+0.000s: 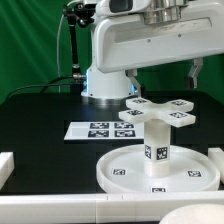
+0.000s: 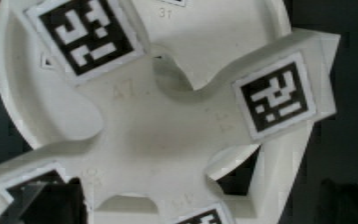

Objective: Assemble round table

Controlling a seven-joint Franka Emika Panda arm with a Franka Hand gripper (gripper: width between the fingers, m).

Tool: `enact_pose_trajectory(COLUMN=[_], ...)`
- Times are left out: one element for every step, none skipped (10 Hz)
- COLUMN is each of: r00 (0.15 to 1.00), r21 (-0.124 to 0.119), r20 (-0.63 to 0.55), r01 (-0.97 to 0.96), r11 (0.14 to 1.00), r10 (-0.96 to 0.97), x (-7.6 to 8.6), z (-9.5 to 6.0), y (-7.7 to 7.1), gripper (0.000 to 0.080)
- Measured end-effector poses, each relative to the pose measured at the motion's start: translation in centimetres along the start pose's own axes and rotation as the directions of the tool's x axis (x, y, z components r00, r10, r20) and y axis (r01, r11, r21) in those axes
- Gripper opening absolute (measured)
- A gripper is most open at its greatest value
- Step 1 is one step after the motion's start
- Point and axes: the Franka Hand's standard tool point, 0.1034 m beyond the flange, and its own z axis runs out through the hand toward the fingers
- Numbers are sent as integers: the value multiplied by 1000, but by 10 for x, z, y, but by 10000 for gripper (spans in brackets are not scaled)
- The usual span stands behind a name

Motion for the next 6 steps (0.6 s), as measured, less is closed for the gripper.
enact_pose_trajectory(r00=[987,961,944,920,891,868], r21=[-19,-26,-19,-19,-18,-16], r20=[10,15,23,26,27,28], r01=[158,277,330,391,453,497], r11=[987,960,944,920,891,868], r10=[-158,-277,-330,-391,-453,-496], x=[0,0,-2,-2,-2,-2], z=[1,2,3,3,3,3], y=[-3,-5,-5,-3,-2,-1], gripper=[649,649,649,649,649,649])
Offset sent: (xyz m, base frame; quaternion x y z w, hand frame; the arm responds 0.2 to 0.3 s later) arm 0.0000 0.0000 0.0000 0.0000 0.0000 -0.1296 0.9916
